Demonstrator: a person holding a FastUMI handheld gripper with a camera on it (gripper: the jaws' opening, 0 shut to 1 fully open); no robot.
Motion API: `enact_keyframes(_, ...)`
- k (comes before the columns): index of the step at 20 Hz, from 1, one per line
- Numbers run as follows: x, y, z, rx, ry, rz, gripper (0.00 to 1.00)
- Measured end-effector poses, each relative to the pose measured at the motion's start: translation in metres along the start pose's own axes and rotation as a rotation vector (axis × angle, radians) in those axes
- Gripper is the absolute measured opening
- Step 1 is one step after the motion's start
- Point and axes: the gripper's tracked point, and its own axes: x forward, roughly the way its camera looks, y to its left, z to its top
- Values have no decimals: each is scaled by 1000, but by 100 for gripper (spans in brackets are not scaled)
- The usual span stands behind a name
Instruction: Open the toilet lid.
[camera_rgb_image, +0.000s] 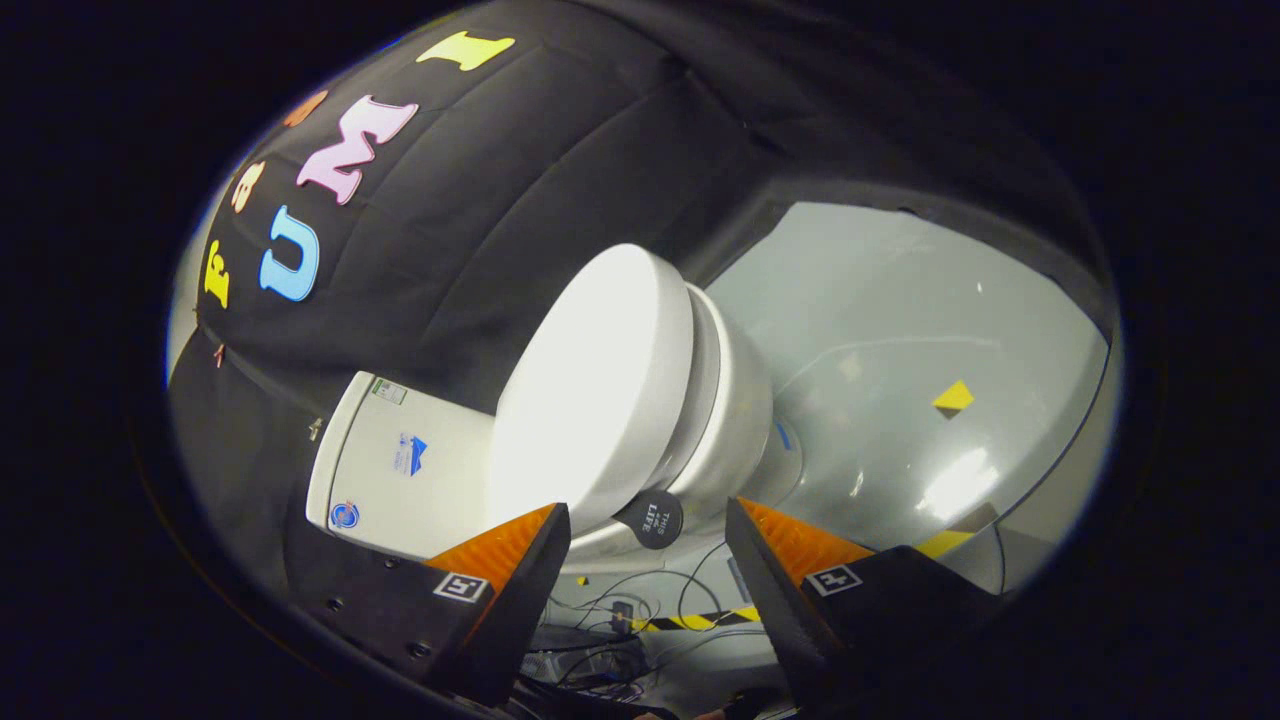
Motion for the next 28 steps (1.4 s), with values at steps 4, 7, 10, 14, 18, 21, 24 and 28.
enact_keyframes(4,23,-15,-12,34,53,-7,98)
enact_keyframes(7,36,-15,-14,72,68,11,95)
enact_keyframes(10,47,-14,-11,157,53,35,75)
enact_keyframes(14,57,-17,-18,266,51,78,49)
enact_keyframes(18,55,-15,-16,263,31,94,19)
enact_keyframes(21,44,-1,-13,190,46,76,17)
enact_keyframes(24,44,5,-17,98,75,-14,16)
enact_keyframes(28,29,29,-6,18,63,-80,16)
